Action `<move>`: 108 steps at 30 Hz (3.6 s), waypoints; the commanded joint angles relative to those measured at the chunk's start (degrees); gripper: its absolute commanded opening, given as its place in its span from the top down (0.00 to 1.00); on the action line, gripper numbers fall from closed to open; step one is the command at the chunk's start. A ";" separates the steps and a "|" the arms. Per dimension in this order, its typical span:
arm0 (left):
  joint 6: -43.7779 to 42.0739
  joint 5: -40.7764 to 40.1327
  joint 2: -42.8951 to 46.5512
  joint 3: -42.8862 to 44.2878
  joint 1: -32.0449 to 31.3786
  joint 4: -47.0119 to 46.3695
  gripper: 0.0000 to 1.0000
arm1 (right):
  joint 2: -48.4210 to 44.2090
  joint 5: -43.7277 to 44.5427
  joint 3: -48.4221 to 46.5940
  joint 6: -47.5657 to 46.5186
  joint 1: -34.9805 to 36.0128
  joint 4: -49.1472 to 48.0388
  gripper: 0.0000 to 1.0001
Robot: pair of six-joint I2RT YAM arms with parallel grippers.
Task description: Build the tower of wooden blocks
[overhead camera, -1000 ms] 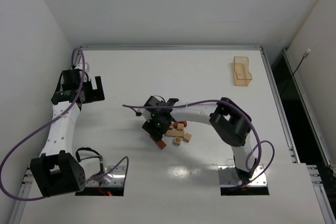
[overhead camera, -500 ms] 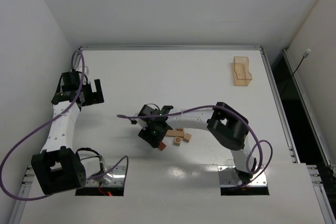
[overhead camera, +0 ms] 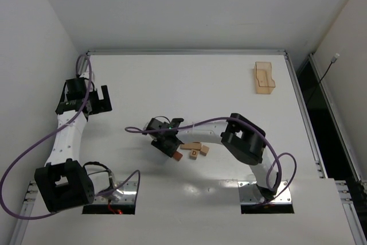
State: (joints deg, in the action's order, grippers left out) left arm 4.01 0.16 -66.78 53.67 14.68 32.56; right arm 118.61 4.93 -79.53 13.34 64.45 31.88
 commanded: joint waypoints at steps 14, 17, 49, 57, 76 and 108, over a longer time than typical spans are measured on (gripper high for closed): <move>2.66 1.76 -3.96 5.29 0.70 -2.15 0.00 | -6.56 25.05 -15.83 21.87 -17.31 12.41 1.00; 3.37 2.99 -5.89 6.45 0.70 -1.53 0.00 | -2.61 19.96 -17.24 23.92 -22.93 12.94 1.00; 2.15 7.83 -9.24 7.15 0.70 -1.53 0.00 | 10.07 0.17 -18.30 18.22 -32.37 7.15 0.62; 0.47 10.99 -9.24 7.15 0.70 -1.53 0.00 | 0.41 2.89 -19.35 13.30 -29.91 6.09 0.13; -23.25 24.45 -10.64 14.62 -39.26 16.12 0.21 | -32.47 0.09 -12.94 -19.94 -50.63 12.32 0.11; -41.62 24.88 -32.17 13.83 -65.13 9.90 0.29 | -47.94 -19.34 -1.51 -17.47 -82.11 22.17 0.09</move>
State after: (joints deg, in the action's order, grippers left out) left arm -33.78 22.96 -97.76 64.97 -49.69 43.64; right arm 72.07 -11.64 -81.10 -4.73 -17.04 54.39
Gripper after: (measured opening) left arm 0.712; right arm 0.905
